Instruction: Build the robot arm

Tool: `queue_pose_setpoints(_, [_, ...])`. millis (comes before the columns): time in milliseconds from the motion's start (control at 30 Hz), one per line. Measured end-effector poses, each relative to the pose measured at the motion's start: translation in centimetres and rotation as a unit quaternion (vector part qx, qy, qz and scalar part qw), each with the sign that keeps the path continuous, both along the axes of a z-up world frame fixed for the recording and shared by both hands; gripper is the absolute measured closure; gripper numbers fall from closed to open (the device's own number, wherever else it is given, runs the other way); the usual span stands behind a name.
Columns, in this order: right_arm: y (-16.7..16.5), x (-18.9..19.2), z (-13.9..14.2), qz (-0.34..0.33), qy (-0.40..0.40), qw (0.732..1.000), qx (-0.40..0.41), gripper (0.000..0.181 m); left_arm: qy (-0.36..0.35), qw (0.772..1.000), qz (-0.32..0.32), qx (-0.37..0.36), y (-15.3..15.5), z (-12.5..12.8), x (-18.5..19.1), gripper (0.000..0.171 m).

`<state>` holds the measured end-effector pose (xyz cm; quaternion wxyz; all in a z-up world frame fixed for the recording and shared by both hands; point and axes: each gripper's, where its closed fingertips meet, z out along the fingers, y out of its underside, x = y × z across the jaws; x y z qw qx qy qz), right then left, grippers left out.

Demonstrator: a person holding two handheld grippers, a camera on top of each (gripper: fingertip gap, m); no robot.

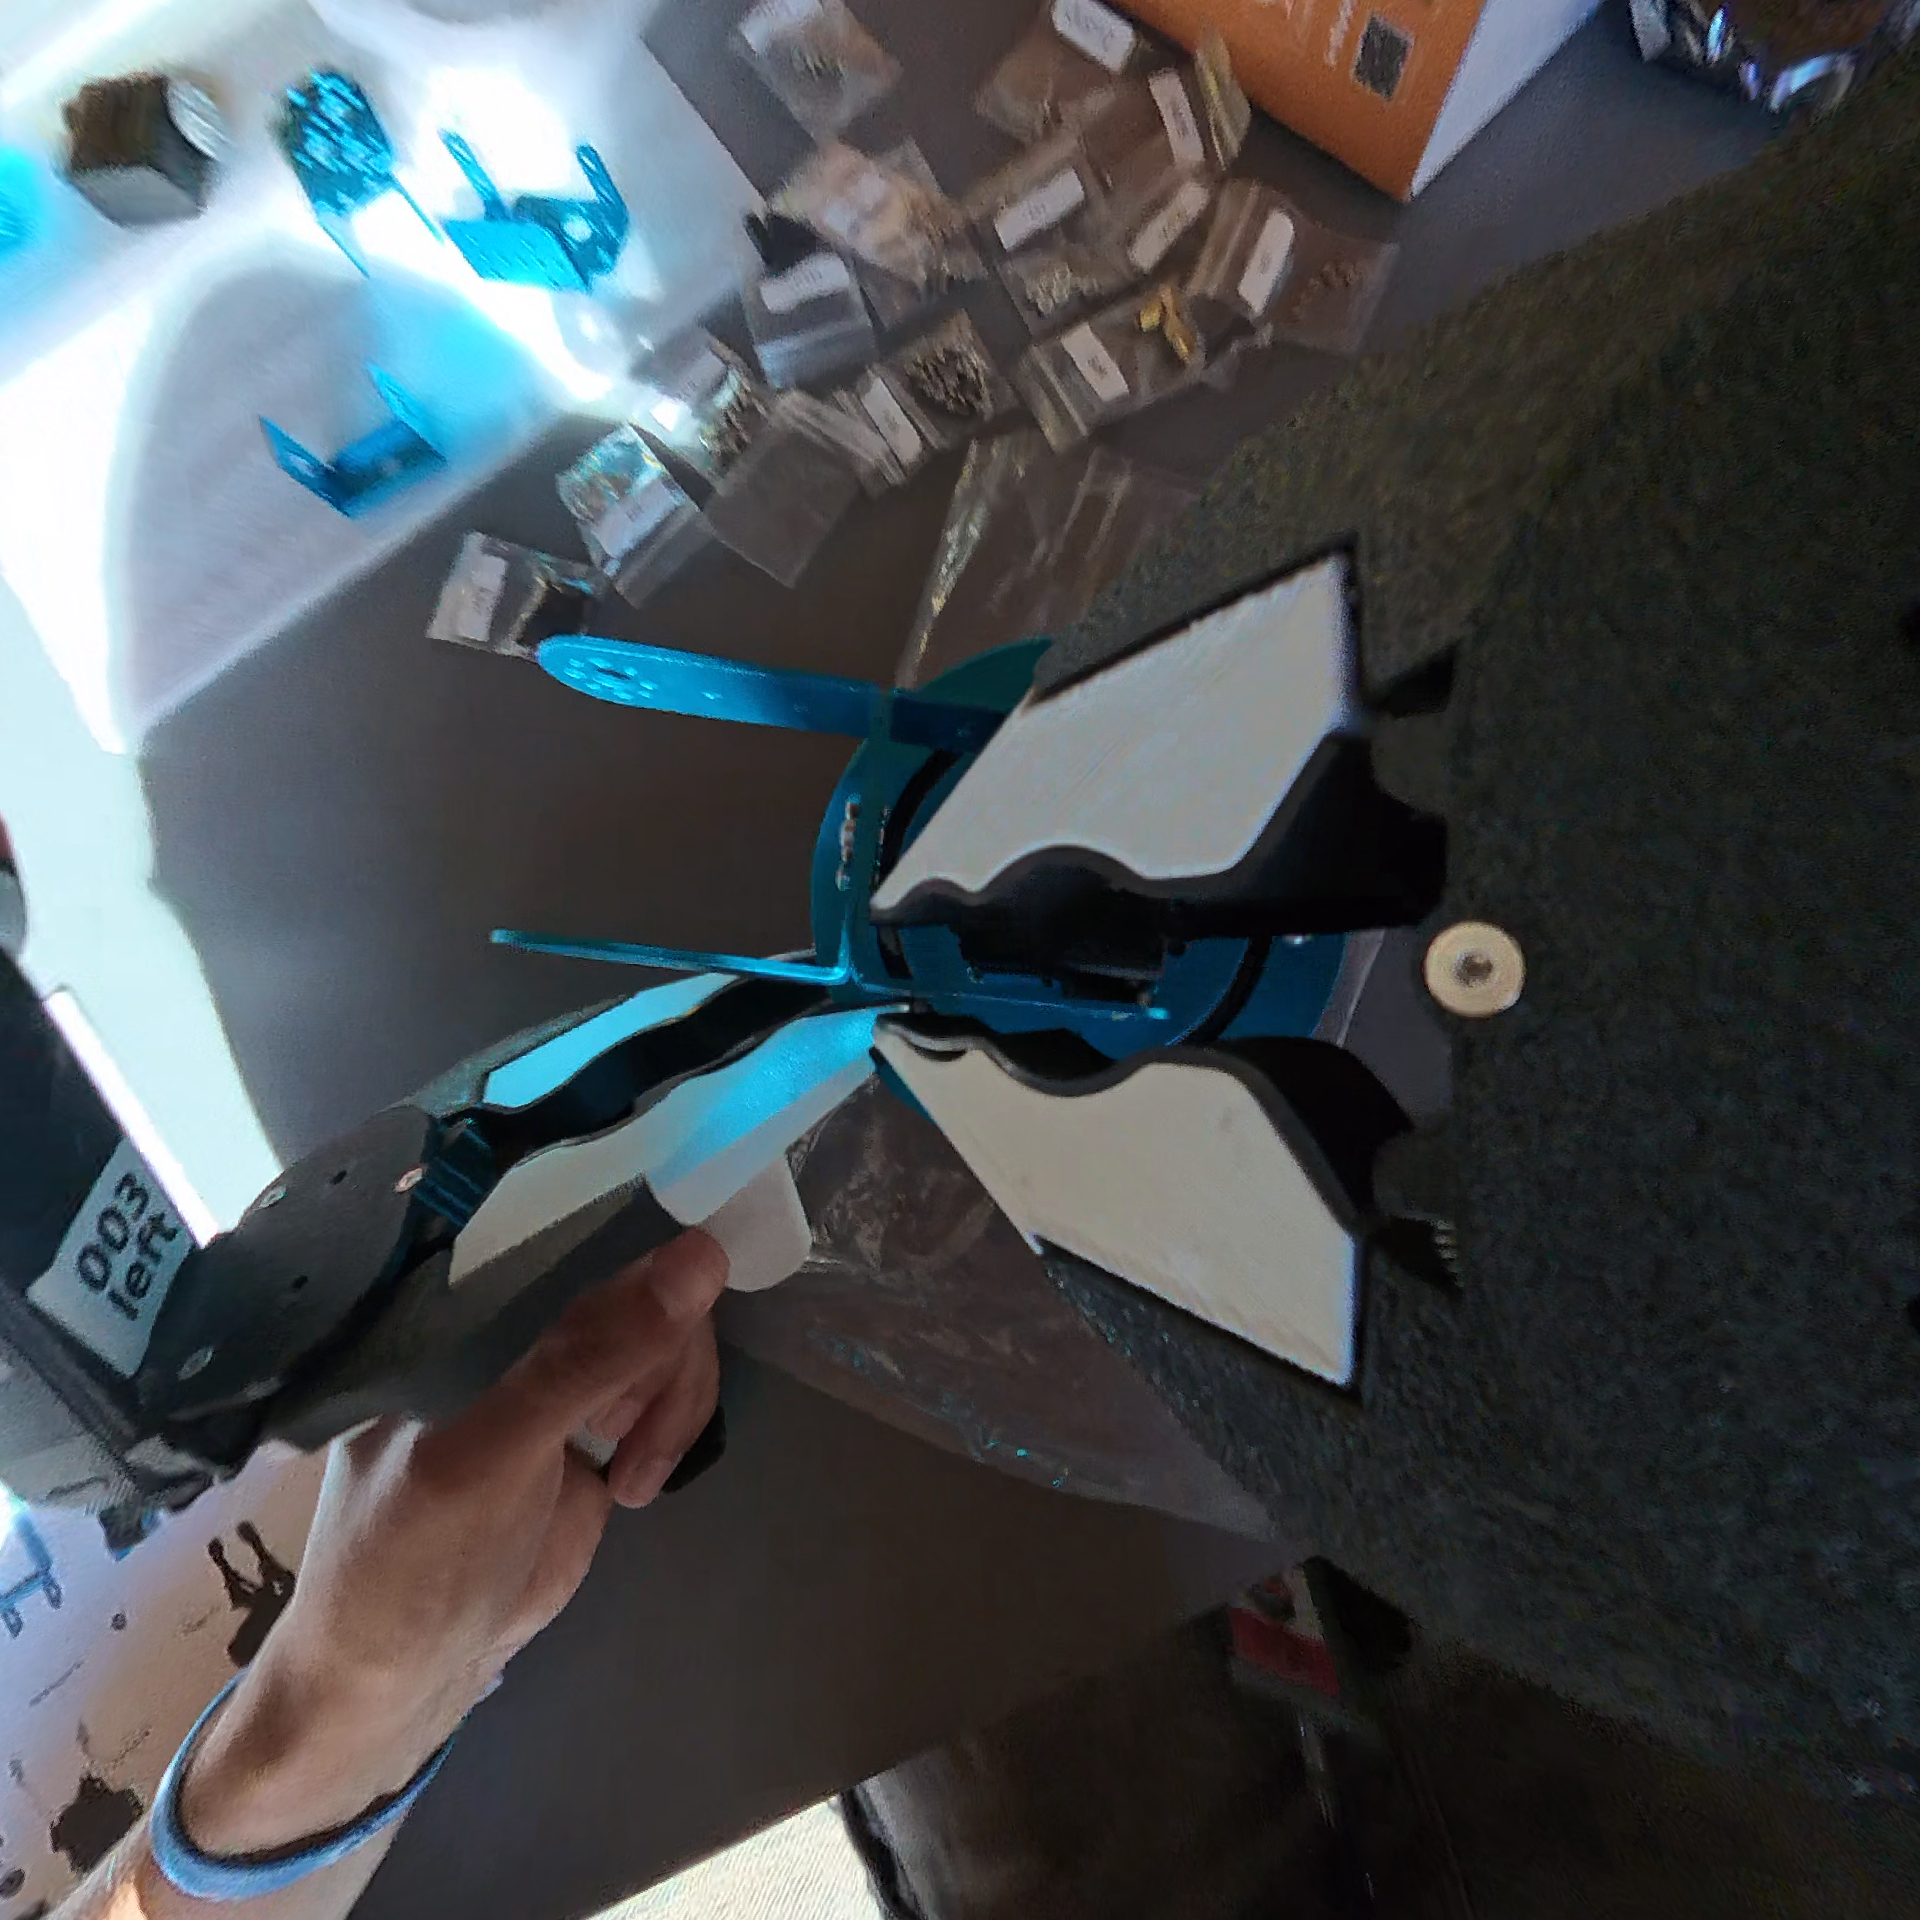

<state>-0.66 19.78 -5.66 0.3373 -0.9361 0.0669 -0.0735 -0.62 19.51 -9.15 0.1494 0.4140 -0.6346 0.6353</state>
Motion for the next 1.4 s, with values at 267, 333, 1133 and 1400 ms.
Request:
queue_pose_setpoints(267, [-2.1,3.2,2.0,0.015,0.073,0.996,0.041,0.105,0.004,1.000,-0.005,0.001,0.1,0.1,0.0,0.145])
queue_pose_setpoints(333, [-2.6,3.1,0.9,0.033,0.127,0.990,0.052,0.093,-0.005,1.000,-0.003,0.014,0.4,0.2,0.2,0.143])
queue_pose_setpoints(1133, [-3.3,0.7,-2.9,0.100,0.073,0.990,0.065,0.112,-0.127,0.992,-0.007,-0.001,1.3,4.8,0.9,0.140])
queue_pose_setpoints(1400, [-4.0,0.8,-2.2,0.079,0.053,0.987,0.133,0.103,-0.101,0.995,-0.010,-0.022,2.3,3.8,1.2,0.135])
